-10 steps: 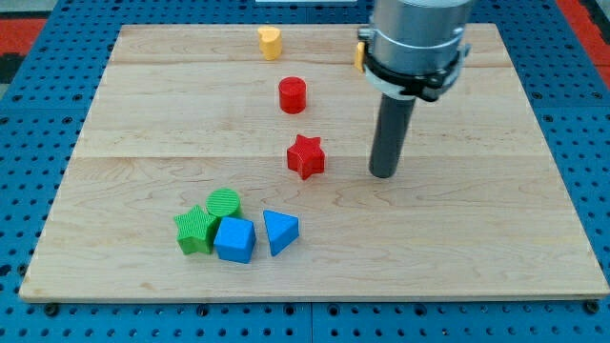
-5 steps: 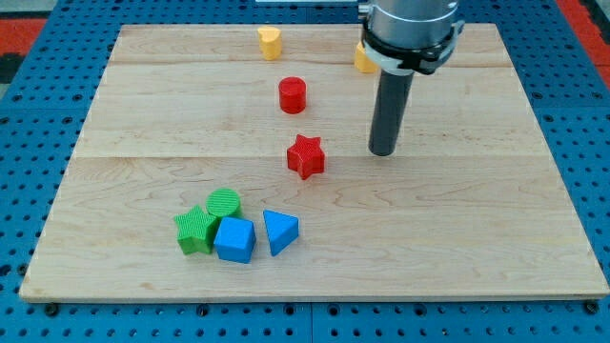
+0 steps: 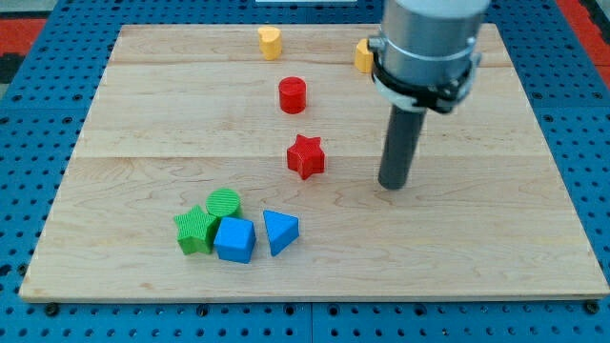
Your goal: Push blue triangle slightly up
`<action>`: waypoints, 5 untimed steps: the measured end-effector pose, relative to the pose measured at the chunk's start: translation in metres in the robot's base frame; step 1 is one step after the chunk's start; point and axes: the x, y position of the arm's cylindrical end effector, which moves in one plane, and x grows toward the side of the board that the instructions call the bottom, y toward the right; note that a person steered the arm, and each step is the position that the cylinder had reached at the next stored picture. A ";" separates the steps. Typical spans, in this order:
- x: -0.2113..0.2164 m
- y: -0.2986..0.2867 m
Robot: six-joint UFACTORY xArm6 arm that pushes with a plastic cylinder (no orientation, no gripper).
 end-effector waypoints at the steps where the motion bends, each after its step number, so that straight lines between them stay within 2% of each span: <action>1: 0.020 0.011; 2: 0.022 0.014; 3: 0.067 0.019; 4: 0.120 -0.020; 5: 0.100 -0.093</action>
